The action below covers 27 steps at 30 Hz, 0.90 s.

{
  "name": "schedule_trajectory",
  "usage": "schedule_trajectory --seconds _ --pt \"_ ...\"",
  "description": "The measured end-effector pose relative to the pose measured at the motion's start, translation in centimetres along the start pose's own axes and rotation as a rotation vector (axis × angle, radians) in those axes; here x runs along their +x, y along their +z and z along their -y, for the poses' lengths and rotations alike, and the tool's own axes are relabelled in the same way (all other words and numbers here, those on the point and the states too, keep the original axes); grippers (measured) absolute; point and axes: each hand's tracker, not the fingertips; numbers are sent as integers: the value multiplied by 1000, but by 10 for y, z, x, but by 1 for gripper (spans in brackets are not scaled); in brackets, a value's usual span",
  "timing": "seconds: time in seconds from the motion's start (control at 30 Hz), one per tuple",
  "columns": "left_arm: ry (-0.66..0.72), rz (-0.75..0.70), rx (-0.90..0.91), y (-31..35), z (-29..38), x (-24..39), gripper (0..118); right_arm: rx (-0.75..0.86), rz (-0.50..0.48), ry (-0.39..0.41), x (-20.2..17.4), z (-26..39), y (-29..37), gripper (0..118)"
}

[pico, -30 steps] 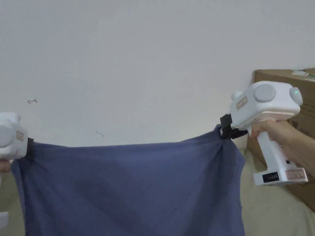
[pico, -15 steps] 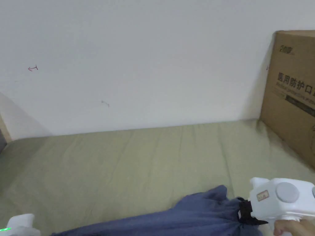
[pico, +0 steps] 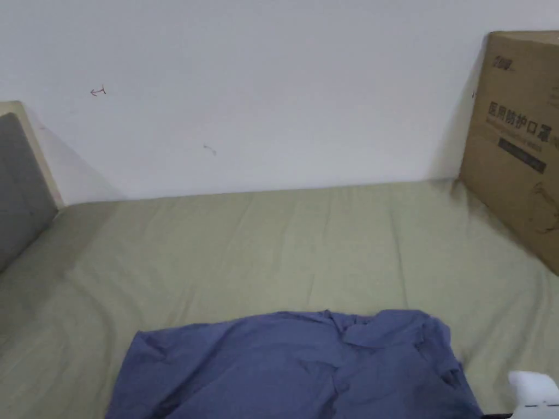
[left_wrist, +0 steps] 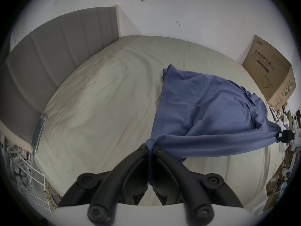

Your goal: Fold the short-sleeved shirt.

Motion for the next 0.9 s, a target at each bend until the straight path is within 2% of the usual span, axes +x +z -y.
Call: schedule_trajectory --seconds 0.2,0.37,0.6,0.63,0.67,0.7,0.73,0.77,0.8,0.83,0.9 --pt "-26 -15 -17 39 66 -24 2 -19 -8 -31 -3 96 44 0" --pt "-7 -8 -24 65 104 -37 2 -50 12 -24 -3 159 62 0" --pt "-22 5 -3 68 133 -46 2 -40 -5 -73 3 188 69 0" --pt "-15 16 6 66 133 -47 5 -28 0 -81 5 189 68 1" --pt "-8 0 4 73 136 -43 13 -11 8 -89 4 188 68 5" --pt "0 1 1 73 135 -42 28 1 7 -91 3 187 68 17" --pt "7 -5 -6 73 134 -40 60 11 30 -88 0 185 68 38" --pt "11 -1 -6 74 134 -41 83 17 58 -83 -4 180 71 51" --pt "15 17 -3 76 134 -44 96 25 63 -65 -6 179 74 61" --pt "18 35 6 80 133 -45 97 34 61 -53 -6 178 77 68" --pt "46 51 49 94 131 -45 97 60 87 -28 -10 176 86 69"
